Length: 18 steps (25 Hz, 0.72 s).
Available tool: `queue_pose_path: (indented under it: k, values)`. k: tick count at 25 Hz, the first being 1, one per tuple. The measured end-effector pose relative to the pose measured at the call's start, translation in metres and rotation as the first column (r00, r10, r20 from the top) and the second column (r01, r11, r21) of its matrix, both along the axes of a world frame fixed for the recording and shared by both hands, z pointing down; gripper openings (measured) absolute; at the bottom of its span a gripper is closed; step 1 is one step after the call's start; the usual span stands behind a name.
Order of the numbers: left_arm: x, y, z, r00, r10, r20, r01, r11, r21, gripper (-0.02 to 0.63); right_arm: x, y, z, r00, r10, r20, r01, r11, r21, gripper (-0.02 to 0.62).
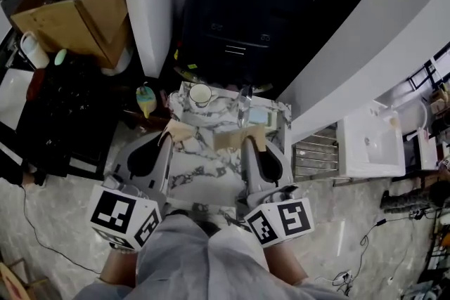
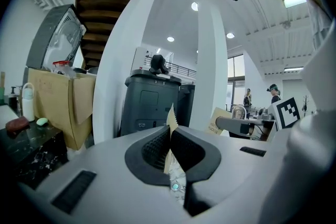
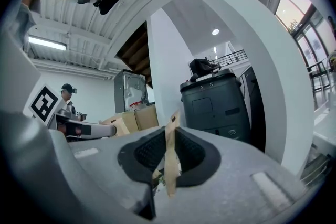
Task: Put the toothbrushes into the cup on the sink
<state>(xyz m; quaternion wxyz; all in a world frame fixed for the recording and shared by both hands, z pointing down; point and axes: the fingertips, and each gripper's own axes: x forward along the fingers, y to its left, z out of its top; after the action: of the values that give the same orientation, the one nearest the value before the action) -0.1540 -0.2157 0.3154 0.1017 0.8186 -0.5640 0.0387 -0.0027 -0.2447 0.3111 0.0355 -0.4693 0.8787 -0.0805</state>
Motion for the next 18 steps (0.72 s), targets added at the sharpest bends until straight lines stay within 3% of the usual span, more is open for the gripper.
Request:
queue_pose_path:
  k: [8,18]
  values:
    - [-0.010,-0.010,0.005,0.998,0.068,-0.001,-0.068,0.998,0.005,0.006,-0.013,-0.003,0.004,0.999,0.049,-0.012,-0.049,0.999,-0.006,0.037]
    - [-0.028,-0.015,0.014,0.996,0.092,-0.018,-0.092,0.996,-0.017,0.006,-0.033,-0.009,0.008,0.998,0.061,-0.025,-0.062,0.998,-0.015,0.037]
